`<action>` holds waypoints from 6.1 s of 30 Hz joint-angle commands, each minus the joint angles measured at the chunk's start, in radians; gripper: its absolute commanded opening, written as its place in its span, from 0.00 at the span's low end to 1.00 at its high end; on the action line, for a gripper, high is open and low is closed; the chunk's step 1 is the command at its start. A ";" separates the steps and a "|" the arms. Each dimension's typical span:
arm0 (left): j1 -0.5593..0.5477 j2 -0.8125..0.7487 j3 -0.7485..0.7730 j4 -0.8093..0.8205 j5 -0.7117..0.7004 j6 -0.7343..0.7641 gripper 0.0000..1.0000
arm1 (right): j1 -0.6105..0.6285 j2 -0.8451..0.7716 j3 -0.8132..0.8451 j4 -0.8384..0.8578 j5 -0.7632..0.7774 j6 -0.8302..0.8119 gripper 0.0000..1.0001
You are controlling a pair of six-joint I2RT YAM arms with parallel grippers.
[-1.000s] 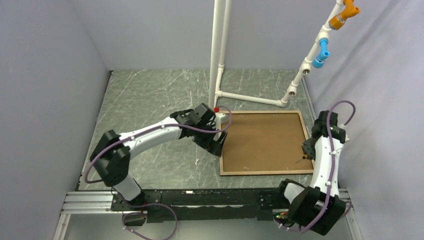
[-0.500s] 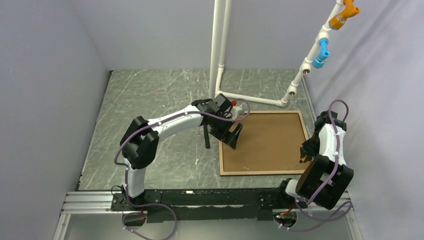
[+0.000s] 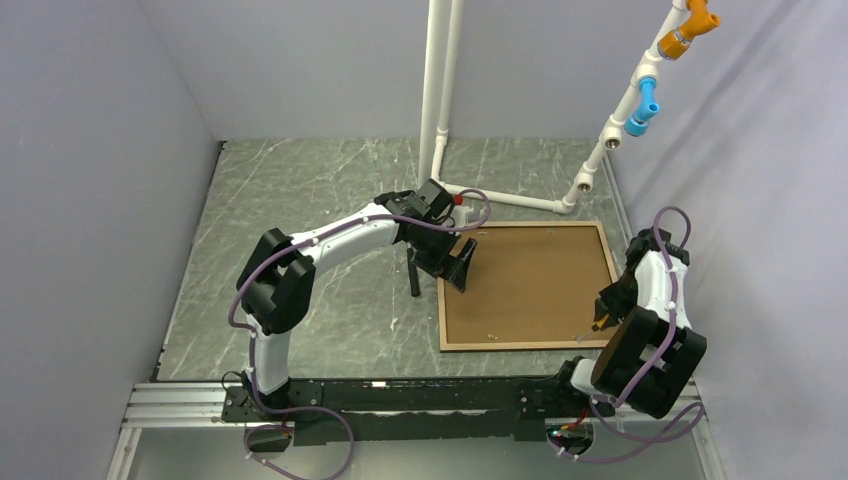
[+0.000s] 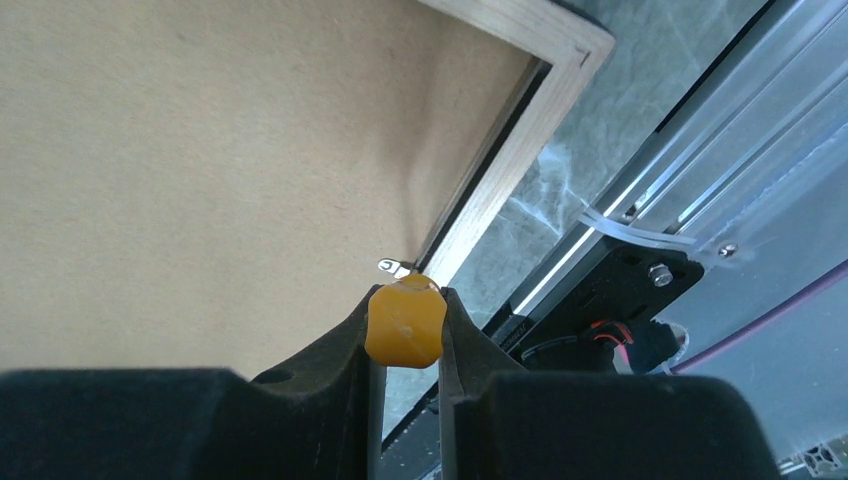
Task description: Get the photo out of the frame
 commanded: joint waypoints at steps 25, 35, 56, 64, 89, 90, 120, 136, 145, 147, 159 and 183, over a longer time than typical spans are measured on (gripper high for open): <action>0.018 -0.030 -0.034 -0.033 -0.057 0.011 0.92 | -0.026 0.044 0.051 0.064 0.047 0.004 0.00; 0.026 -0.029 -0.046 -0.026 -0.052 0.009 0.92 | -0.025 0.056 -0.024 0.103 0.004 0.015 0.00; 0.026 -0.023 -0.049 -0.016 -0.043 0.010 0.93 | -0.014 0.029 -0.057 0.122 -0.145 0.059 0.00; 0.035 -0.032 -0.061 -0.026 -0.048 0.017 0.93 | 0.018 0.076 0.057 0.129 -0.127 0.036 0.00; 0.281 -0.436 -0.371 0.132 -0.018 -0.066 0.96 | 0.833 0.044 0.131 0.440 -0.166 0.097 0.00; 0.278 -0.445 -0.385 0.151 0.018 -0.064 0.97 | 0.832 0.003 0.067 0.496 -0.176 0.116 0.00; 0.363 -0.518 -0.236 -0.168 -0.640 0.028 0.91 | 0.802 -0.284 -0.030 0.558 -0.157 0.041 0.00; 0.418 -0.488 -0.281 0.123 -0.501 -0.285 0.83 | 0.801 -0.282 -0.067 0.587 -0.175 0.030 0.00; 0.435 -0.471 -0.284 0.257 -0.435 -0.377 0.82 | 0.801 -0.300 -0.082 0.591 -0.171 0.041 0.00; 0.430 -0.443 -0.259 0.256 -0.399 -0.385 0.81 | 0.800 -0.309 -0.081 0.591 -0.173 0.042 0.00; 0.373 -0.337 -0.217 0.340 -0.318 -0.369 0.82 | 0.800 -0.328 -0.080 0.585 -0.159 0.041 0.00; 0.330 -0.233 -0.262 0.501 -0.179 -0.431 0.83 | 0.793 -0.350 -0.101 0.574 -0.125 0.019 0.00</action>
